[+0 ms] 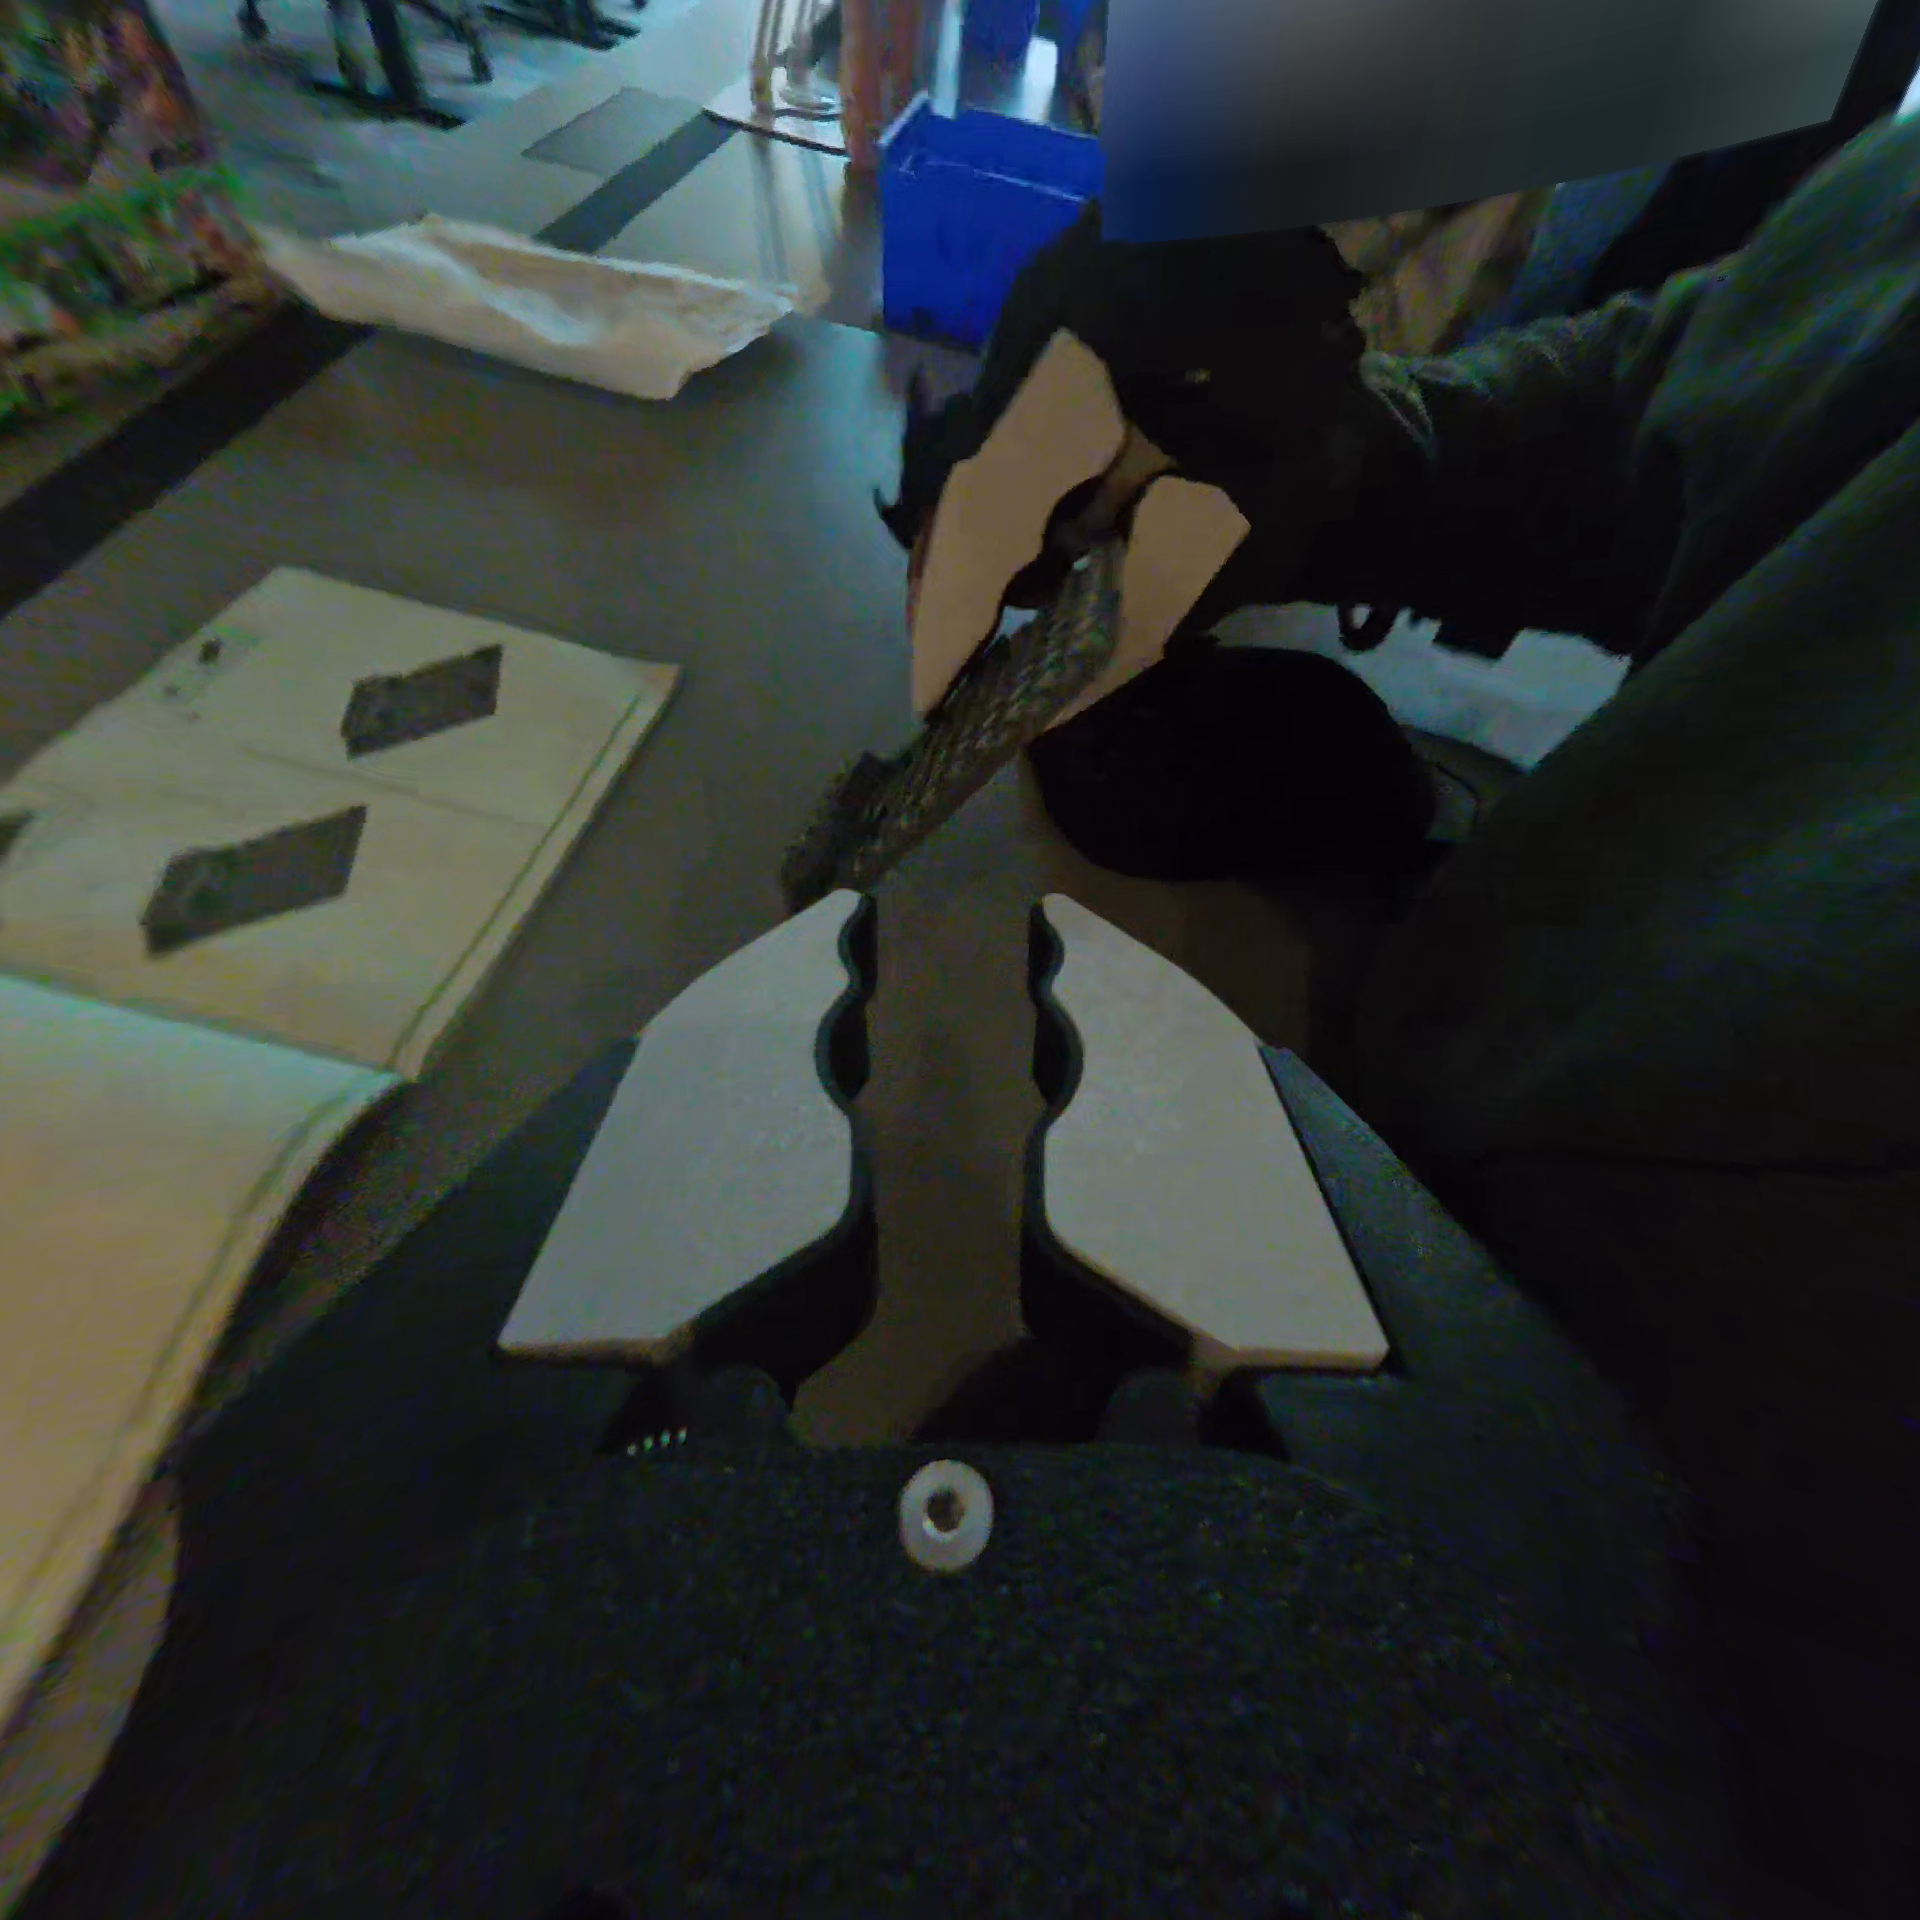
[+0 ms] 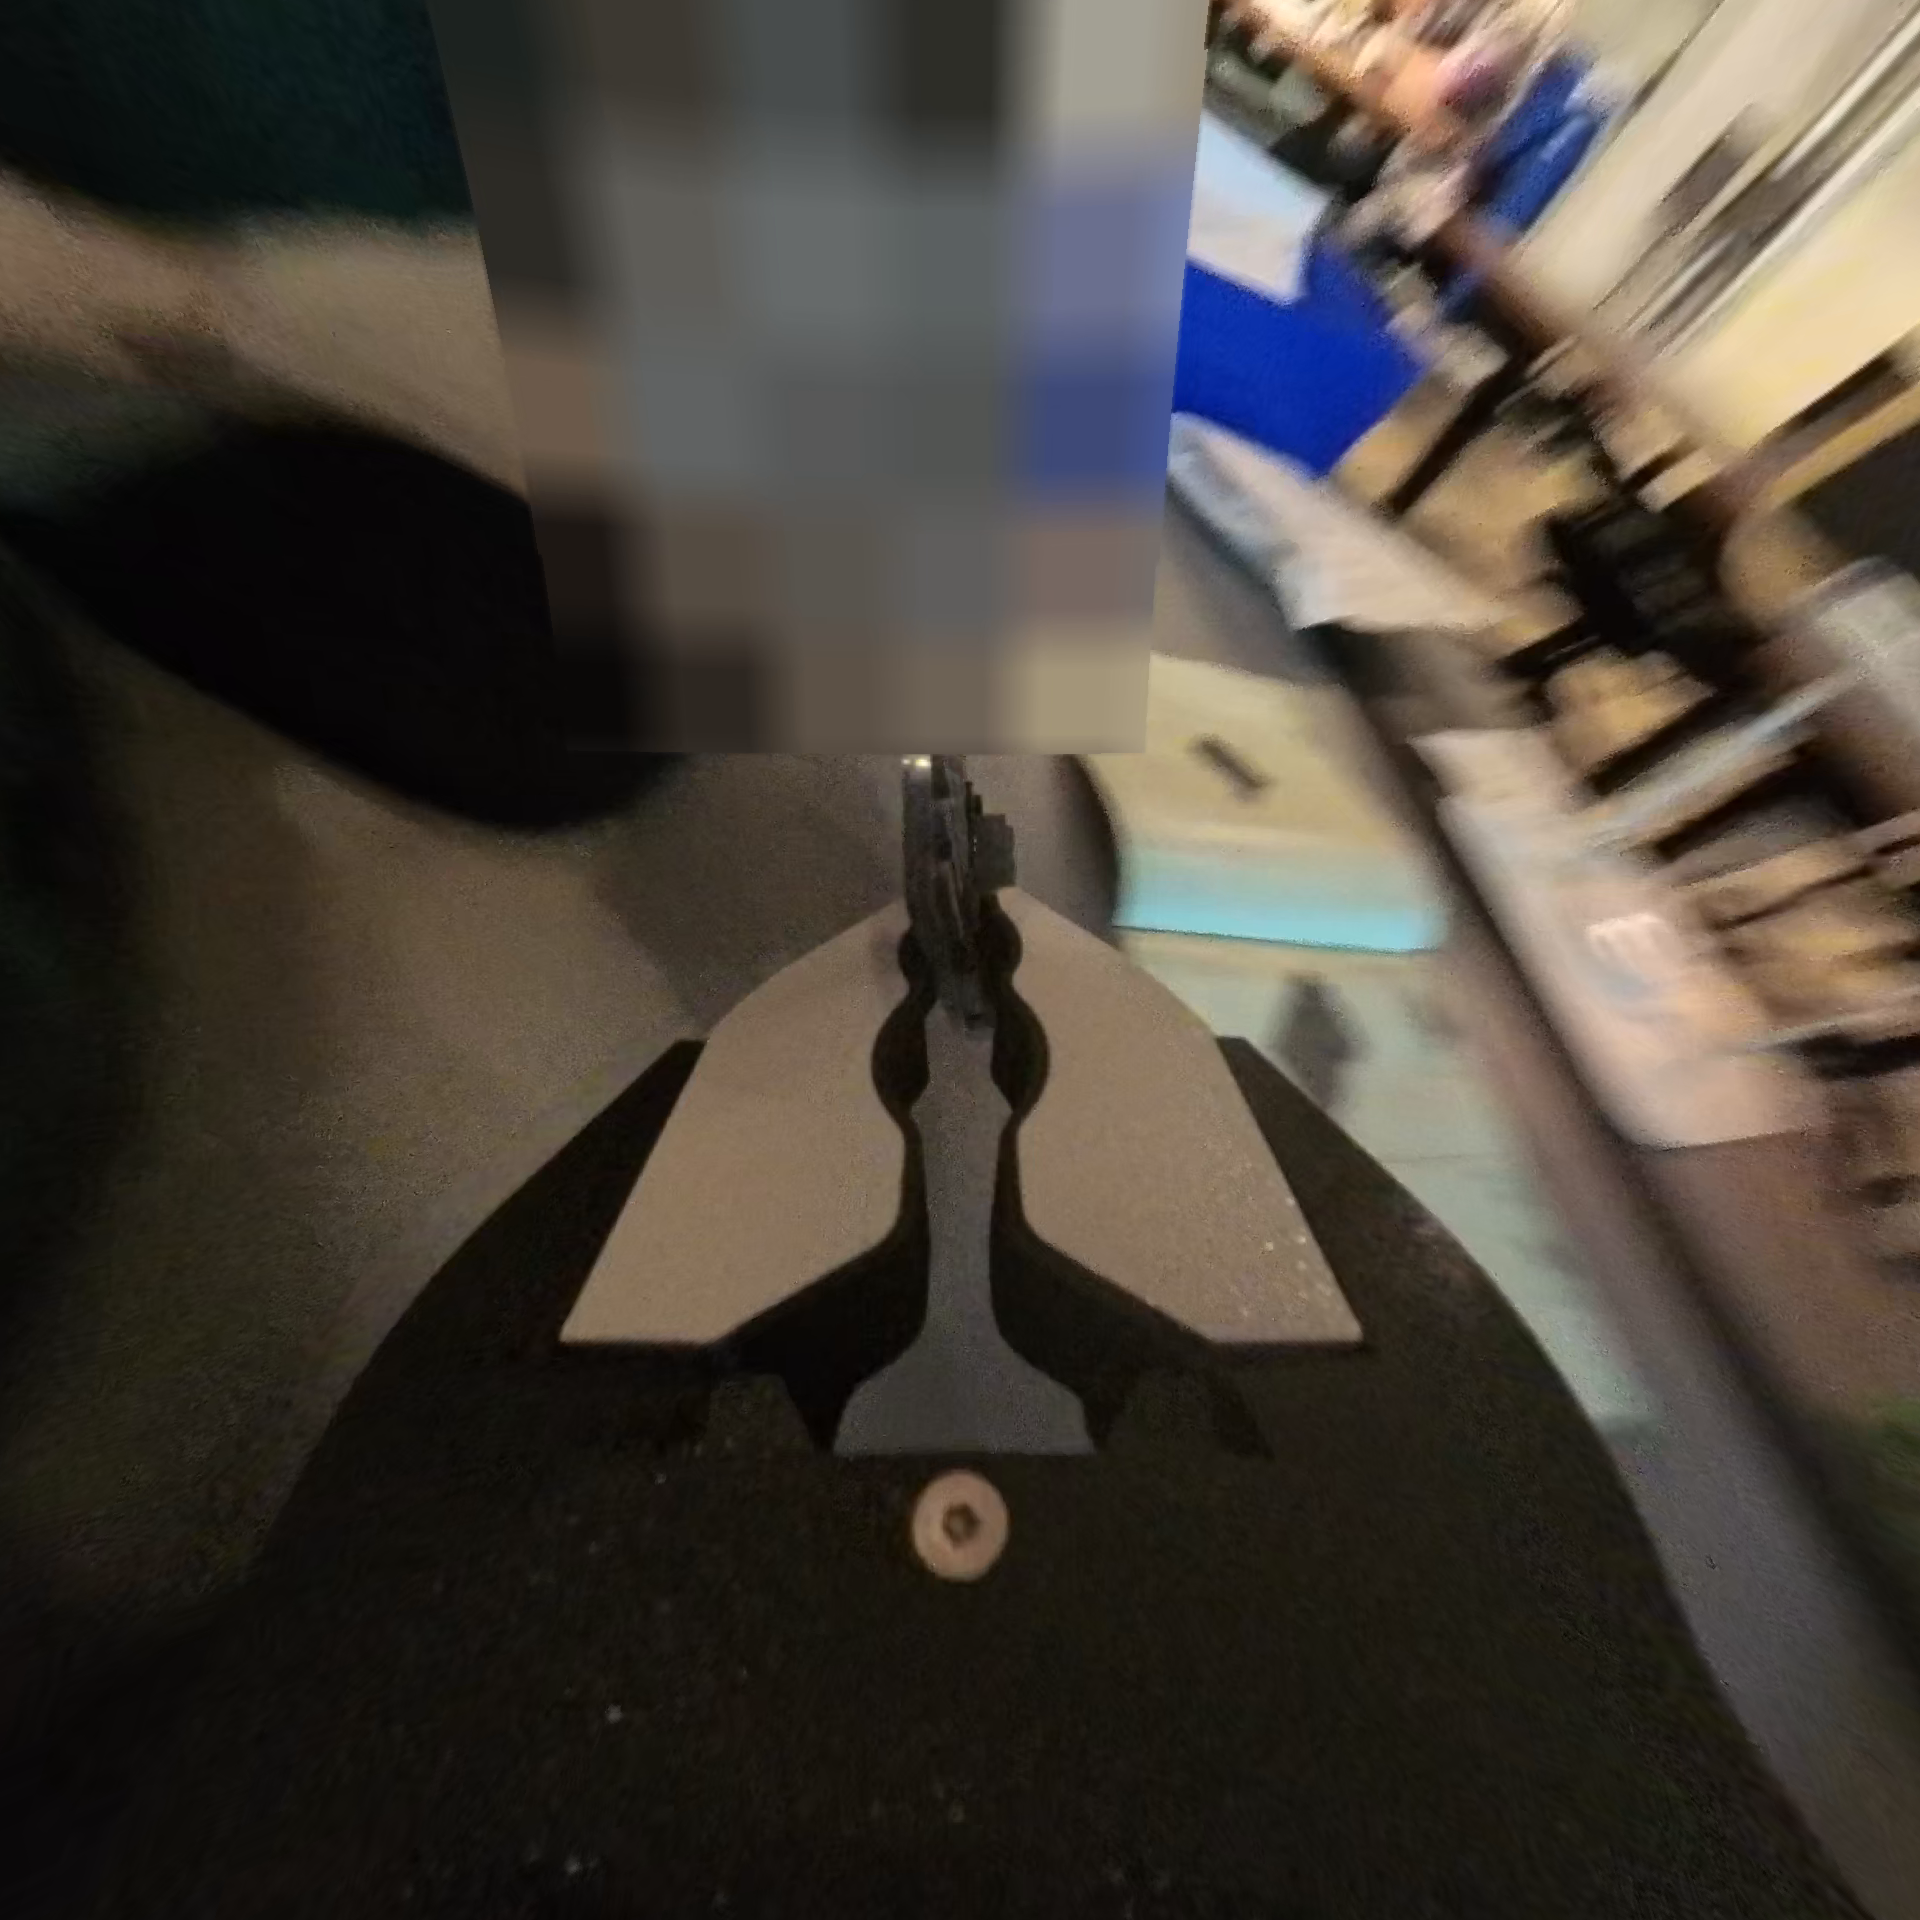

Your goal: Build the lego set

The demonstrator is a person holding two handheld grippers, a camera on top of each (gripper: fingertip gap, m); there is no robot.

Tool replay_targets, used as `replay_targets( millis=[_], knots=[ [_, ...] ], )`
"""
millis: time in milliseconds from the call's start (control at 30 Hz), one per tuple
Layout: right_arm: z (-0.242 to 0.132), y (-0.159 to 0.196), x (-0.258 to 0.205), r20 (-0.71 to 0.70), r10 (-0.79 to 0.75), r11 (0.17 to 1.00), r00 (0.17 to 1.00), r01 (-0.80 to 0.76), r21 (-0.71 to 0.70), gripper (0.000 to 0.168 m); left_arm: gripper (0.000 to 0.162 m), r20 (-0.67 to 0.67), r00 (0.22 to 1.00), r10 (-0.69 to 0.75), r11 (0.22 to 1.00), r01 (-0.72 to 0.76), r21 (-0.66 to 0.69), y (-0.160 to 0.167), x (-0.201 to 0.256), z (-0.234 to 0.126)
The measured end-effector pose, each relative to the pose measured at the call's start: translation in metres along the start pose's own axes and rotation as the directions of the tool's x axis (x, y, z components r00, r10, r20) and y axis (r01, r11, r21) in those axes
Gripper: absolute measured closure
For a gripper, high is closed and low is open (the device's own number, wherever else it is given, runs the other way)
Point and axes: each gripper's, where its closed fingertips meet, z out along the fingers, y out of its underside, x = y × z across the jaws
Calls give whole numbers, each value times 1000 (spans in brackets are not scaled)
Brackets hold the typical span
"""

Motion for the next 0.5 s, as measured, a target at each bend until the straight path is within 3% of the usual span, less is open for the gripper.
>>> replay_targets(
  millis=[33,133,267,400,500],
  knots=[
    [-1,2,1,-31,-72,997,997,72,-1,161,134,-32,997,-75,997,75,10,5,0,0],
    [1,9,2,-106,-256,966,961,251,-52,161,132,-131,946,-297,954,300,1,19,3,7],
    [6,11,-4,-145,-451,892,881,438,-113,161,131,-238,849,-472,869,493,36,25,4,17],
    [6,9,-8,-154,-576,817,803,560,-137,161,132,-427,673,-604,719,691,71,16,6,12],
    [5,2,-12,-158,-643,765,749,632,-123,161,133,-472,596,-649,655,754,53,18,7,16]
  ],
)
